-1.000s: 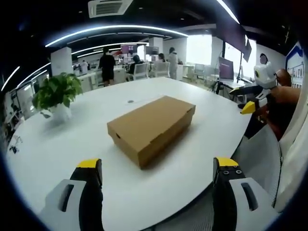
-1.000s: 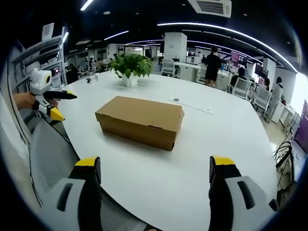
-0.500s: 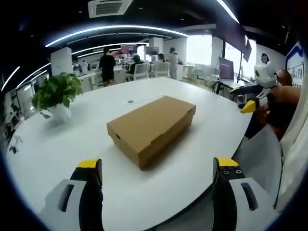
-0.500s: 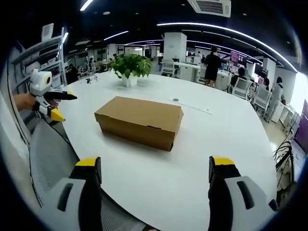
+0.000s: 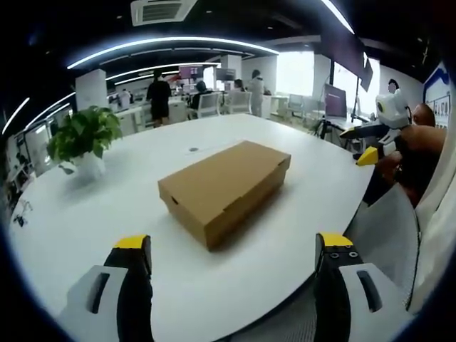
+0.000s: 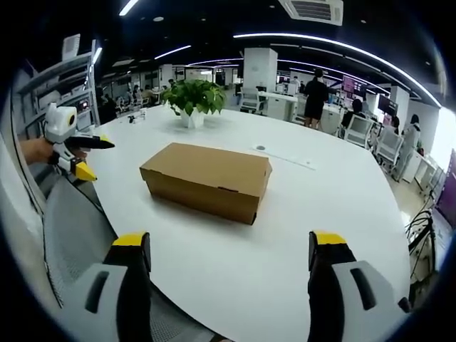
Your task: Operate the shoe box by opening the lid, removing the specified soft item, and placing it in the target area until the item is outside and the box remains undamaged.
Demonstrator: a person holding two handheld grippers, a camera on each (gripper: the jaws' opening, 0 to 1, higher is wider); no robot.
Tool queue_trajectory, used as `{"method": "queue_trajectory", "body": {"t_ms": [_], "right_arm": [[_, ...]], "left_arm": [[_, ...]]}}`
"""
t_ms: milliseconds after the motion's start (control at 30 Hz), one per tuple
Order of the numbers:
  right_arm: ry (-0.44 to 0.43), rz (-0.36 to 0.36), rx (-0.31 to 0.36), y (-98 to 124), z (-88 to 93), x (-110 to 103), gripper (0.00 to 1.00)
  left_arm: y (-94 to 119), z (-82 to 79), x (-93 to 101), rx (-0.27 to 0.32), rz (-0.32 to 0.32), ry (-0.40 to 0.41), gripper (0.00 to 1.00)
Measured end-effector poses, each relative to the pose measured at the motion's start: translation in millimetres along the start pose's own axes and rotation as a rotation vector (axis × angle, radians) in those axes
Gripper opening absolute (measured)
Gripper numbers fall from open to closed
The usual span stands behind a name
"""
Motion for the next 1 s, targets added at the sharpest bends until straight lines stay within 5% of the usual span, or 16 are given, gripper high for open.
{"method": "queue_trajectory", "body": {"t_ms": [1000], "right_arm": [[0.049, -0.078, -0.009, -41, -1.8, 20, 0.77]], "left_arm": [[-32, 0.9, -9.6, -0.013, -0.024, -0.002, 0.93]]}}
Point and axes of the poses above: the point that each gripper's makers call its tool centre point, and the gripper's own axes: y roughly backward along the fingers, x roughly to its right, z roughly out of its underside, the point moved 4 cm from there along y, roughly backward along the fingers, and after that the axes turned 4 degrees about x, right-handed, at the moved point
